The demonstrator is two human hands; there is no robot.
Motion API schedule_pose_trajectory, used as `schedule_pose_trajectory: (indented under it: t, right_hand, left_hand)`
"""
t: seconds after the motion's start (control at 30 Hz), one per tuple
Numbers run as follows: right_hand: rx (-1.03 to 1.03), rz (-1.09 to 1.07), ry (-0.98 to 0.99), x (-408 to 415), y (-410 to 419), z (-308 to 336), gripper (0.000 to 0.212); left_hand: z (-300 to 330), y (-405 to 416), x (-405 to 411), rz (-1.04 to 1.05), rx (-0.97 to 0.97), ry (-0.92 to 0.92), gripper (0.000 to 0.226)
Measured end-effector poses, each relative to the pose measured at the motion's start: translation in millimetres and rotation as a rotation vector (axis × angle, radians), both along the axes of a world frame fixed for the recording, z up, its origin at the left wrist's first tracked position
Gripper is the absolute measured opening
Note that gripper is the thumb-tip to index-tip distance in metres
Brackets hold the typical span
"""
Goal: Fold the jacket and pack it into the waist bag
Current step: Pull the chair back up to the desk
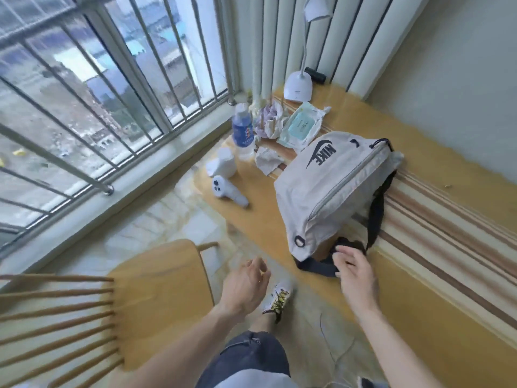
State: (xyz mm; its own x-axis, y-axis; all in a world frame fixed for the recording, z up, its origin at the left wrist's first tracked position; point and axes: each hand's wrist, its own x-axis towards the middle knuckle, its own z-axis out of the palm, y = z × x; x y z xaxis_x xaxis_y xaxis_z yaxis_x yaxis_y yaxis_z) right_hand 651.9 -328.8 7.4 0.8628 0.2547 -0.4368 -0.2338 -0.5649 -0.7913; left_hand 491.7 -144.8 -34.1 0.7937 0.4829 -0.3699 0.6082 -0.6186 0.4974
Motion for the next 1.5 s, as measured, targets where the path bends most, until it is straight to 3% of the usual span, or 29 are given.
schedule_pose_trajectory:
  t: [0.23,0.4,0.67,1.17,1.37,1.5]
  right_hand:
    - [0.030,0.090,-0.045,-165.1,-59.1,6.6,0.009]
    - [0.088,0.107,0.055,-293.0,-85.5,21.0,0.006]
    - [0.254,0.148,0.209,-435.9,-52.0,46.0,0.009]
    - [0.338,0.422,0.213,-553.5,82.0,67.4,0.006]
    - [0.273,0.446,0.246,-600.6,161.0,52.8,0.011]
    - [0.221,0.373,0.253,-619.5,234.9,34.7,0.014]
  left_hand:
    - [19.8,-33.3,-148.7,0.024,0.037,0.035,0.029]
    - [42.9,-63.3,-274.1,0.130,-0.015,0.096,0.030]
    - [93.3,-48.2,-421.3,0.352,0.178,0.103,0.029]
    - [142.2,58.5,-540.7,0.539,0.404,0.044,0.028]
    - [121.3,148.1,-557.2,0.458,0.376,0.080,0.034]
    - [95.7,235.7,-535.3,0.289,0.389,0.079,0.033]
